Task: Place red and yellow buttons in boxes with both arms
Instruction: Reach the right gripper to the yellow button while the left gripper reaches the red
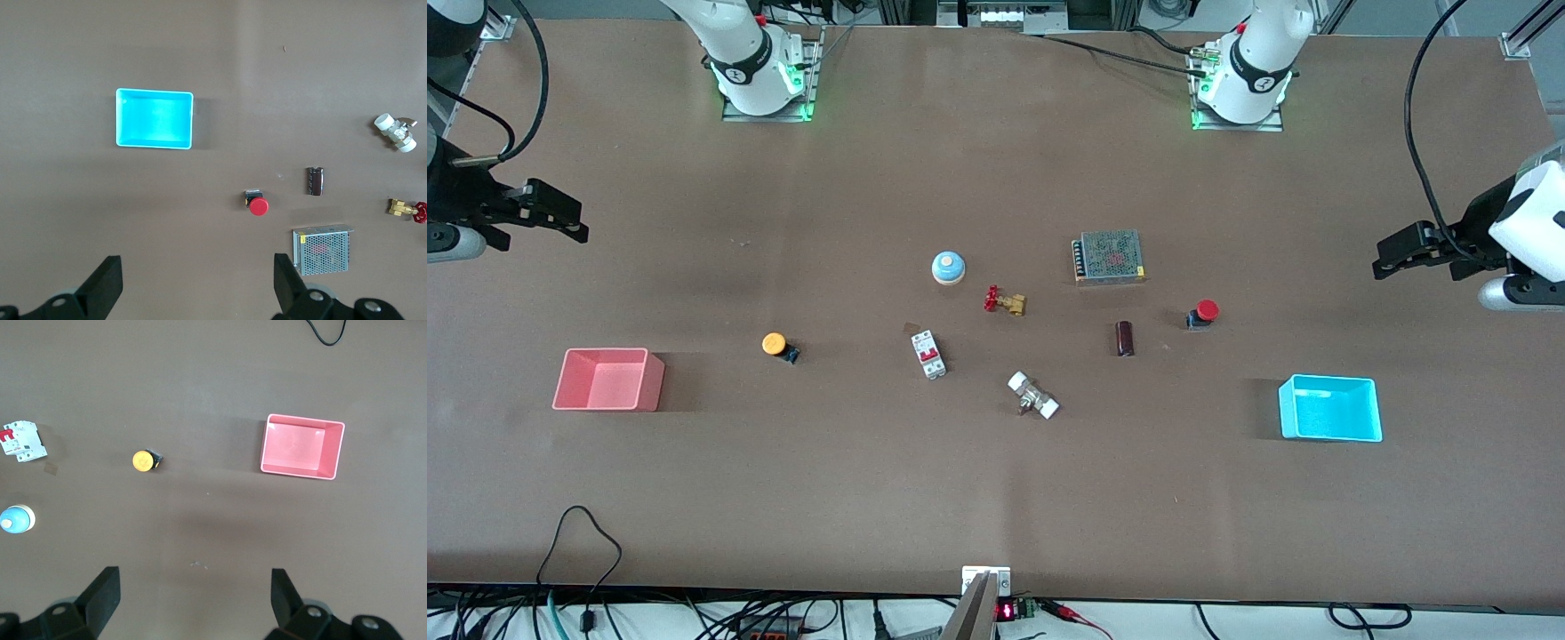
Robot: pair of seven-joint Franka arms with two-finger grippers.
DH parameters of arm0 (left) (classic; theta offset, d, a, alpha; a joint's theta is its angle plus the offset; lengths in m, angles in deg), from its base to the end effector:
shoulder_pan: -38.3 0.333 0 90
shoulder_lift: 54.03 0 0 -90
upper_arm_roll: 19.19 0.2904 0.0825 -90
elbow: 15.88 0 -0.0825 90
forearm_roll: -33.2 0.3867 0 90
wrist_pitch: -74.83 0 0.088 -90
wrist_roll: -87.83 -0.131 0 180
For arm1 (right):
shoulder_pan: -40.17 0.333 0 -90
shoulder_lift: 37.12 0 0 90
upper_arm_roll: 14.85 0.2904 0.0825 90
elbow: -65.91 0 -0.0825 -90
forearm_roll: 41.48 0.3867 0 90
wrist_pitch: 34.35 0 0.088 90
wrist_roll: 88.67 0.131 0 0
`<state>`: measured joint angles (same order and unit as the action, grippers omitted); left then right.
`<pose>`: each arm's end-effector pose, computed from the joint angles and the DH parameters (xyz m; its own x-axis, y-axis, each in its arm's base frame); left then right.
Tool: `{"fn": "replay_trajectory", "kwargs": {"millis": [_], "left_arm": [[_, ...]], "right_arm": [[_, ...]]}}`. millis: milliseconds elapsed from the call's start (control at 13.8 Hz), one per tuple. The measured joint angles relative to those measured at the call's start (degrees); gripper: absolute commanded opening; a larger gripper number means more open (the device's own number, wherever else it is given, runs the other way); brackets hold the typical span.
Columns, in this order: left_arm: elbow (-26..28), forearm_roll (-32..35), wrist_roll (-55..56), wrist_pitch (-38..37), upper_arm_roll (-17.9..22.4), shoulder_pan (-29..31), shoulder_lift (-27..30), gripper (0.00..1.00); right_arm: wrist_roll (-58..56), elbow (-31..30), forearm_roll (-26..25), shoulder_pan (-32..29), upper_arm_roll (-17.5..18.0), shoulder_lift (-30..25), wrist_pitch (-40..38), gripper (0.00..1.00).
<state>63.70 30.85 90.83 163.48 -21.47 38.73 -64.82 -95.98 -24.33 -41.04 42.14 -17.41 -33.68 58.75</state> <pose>0.6062 -0.0230 0.5495 0.9993 0.0195 -0.0323 0.0210 -0.9987 0.0468 0.5776 -0.0044 0.5436 0.9931 0.1167 -0.0093 0.1166 -0.9932 -0.0062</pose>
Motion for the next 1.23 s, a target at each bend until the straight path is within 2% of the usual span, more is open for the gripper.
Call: {"fn": "replay_trajectory", "kwargs": {"millis": [508, 654, 944, 1089, 1235], "left_arm": [[1.57, 0.07, 0.00, -0.06, -0.04, -0.46, -0.74, 1.00], [2.19, 0.07, 0.00, 1.32, -0.08, -1.18, -3.91, 1.00], [2.92, 0.07, 0.00, 8.76, -0.30, -5.01, -14.53, 1.00], [4.35, 0.07, 0.13, 11.31, -0.42, -8.30, -16.62, 1.00], [8.36, -0.28, 1.32, 13.63, -0.45, -10.45, -16.23, 1.00]], "right_arm": [[-0.01, 0.00, 0.00, 0.00, 0.18, 0.36, 0.01, 1.00], [-0.01, -0.01, 0.00, 0.00, 0.22, 0.69, 0.02, 1.00], [-0.07, -0.15, 0.00, 0.04, 0.41, 3.03, 0.00, 1.00], [-0.09, -0.30, 0.02, 0.42, 0.72, 5.95, 0.14, 1.00], [-0.09, -0.42, 0.01, 1.23, 0.99, 9.48, 2.25, 1.00]]}}
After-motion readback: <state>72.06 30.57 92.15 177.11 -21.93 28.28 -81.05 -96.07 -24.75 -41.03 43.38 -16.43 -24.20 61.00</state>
